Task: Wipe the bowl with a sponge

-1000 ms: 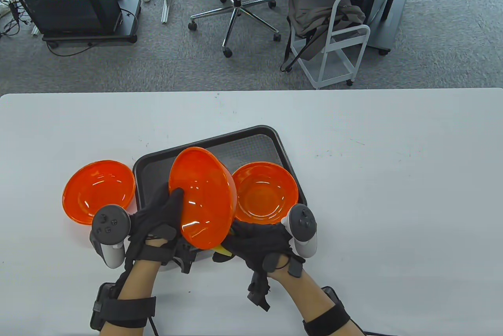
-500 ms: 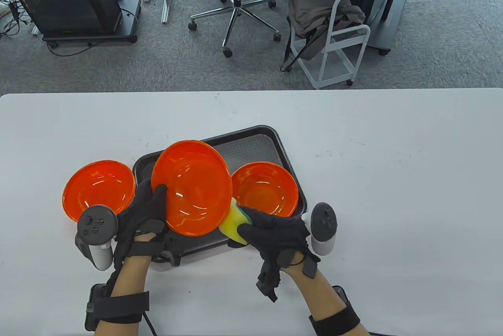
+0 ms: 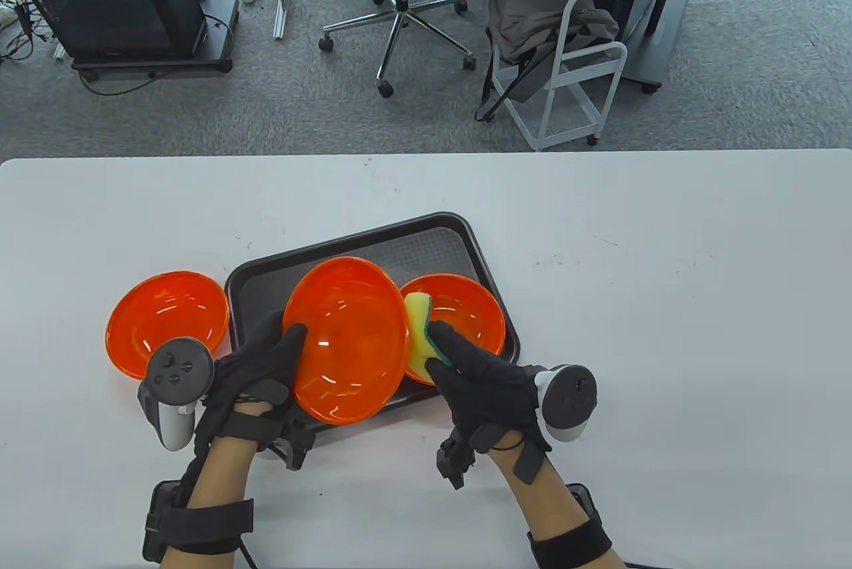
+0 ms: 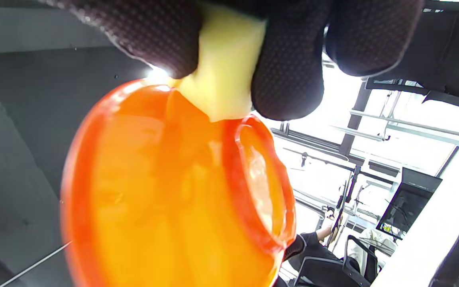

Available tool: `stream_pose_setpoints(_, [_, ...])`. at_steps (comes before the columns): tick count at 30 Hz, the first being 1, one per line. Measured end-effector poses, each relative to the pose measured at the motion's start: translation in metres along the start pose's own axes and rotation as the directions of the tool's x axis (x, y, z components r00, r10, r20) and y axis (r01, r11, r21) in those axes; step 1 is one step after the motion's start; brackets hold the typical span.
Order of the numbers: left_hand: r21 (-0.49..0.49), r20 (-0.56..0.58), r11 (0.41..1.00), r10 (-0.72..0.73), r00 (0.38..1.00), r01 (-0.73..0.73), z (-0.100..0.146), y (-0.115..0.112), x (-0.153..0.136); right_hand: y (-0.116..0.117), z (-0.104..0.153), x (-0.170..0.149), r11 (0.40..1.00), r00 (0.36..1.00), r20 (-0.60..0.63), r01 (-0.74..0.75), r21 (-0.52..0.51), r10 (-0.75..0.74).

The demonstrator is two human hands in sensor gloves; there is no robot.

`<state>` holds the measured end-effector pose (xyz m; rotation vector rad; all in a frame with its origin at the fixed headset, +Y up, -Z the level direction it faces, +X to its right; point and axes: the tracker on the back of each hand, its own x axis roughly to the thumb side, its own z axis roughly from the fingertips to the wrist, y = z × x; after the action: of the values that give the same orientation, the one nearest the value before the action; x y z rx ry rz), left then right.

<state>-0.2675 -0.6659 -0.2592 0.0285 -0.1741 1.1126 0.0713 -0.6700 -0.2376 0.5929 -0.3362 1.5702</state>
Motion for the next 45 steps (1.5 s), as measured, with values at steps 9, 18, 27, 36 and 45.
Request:
stream_pose_setpoints(9, [-0.153,0.065,0.988,0.027,0.998,-0.016,0.001,-0.018,0.014,0.000,0.003,-0.016,0.992,0.988,-0.088,0.124,-0.013,-0.125])
stream_pose_setpoints(18, [-0.183,0.096,0.980,0.099,0.990,-0.080,0.003,-0.031,0.017,0.013,0.005,-0.023,0.978,0.966,-0.160,0.208,0.026,-0.201])
stream_pose_setpoints(27, [-0.148,0.129,0.983,0.131,0.983,-0.111,0.004,-0.039,0.019,0.019,0.004,-0.029,0.959,0.944,-0.226,0.267,0.092,-0.240])
stream_pose_setpoints(36, [0.003,0.126,0.983,0.179,0.976,-0.181,0.005,-0.024,0.015,0.047,0.006,-0.022,0.932,0.953,-0.235,0.250,0.263,-0.190])
stream_pose_setpoints(45, [0.140,0.052,0.976,0.161,0.986,-0.167,0.003,-0.002,-0.002,0.053,0.006,-0.014,0.927,0.972,-0.187,0.196,0.319,-0.141])
